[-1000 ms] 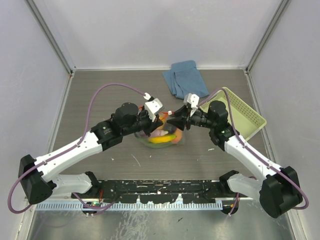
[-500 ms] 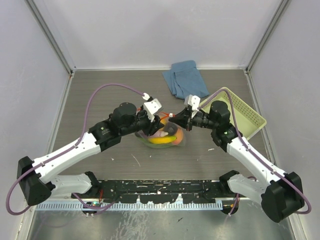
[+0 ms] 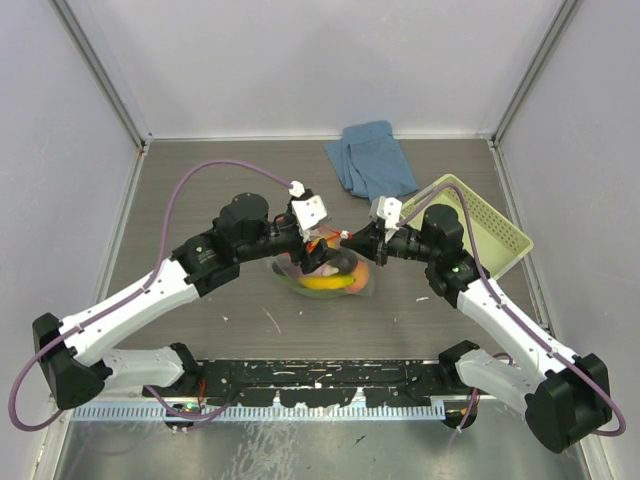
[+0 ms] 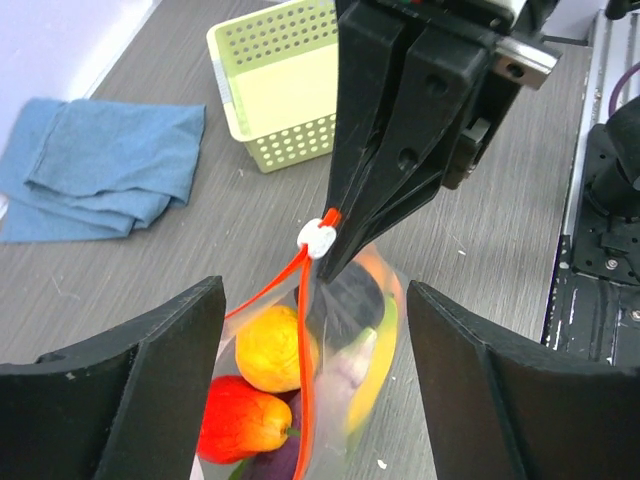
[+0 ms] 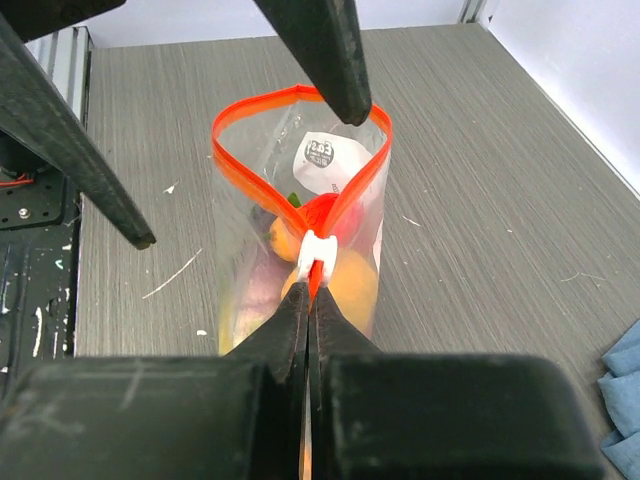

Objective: Place the food in the zip-top bag and seal the zipper
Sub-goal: Zip the zipper food storage bag at the center of the board.

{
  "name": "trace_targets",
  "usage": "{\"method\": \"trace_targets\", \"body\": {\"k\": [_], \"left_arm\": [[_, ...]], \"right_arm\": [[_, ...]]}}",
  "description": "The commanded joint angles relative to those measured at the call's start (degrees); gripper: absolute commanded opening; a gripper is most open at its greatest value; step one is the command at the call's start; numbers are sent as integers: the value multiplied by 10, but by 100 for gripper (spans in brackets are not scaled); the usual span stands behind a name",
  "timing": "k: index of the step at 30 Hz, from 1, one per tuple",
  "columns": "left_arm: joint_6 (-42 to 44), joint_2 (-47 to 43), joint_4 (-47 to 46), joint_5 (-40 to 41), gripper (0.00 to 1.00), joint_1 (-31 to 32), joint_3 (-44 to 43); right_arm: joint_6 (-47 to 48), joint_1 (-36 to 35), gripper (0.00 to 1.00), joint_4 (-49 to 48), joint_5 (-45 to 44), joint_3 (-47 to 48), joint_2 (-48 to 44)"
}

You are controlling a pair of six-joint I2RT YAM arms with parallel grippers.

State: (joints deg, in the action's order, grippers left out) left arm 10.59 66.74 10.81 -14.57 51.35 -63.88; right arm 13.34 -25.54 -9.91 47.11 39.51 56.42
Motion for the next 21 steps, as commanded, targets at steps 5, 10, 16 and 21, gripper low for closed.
{"method": "trace_targets", "body": {"k": [5, 10, 16, 21], "left_arm": [[68, 40, 13, -107, 76, -15, -69], [72, 81, 29, -171, 73, -32, -100], [75, 112, 48, -208, 59, -44, -127], [73, 129, 62, -228, 41, -47, -134]], "right_arm": [[22, 0, 1, -21, 27, 5, -18], [29, 0, 1, -14, 33, 2, -23], [38, 0, 1, -9, 34, 1, -23], [40, 0, 1, -7, 29, -1, -22]]}}
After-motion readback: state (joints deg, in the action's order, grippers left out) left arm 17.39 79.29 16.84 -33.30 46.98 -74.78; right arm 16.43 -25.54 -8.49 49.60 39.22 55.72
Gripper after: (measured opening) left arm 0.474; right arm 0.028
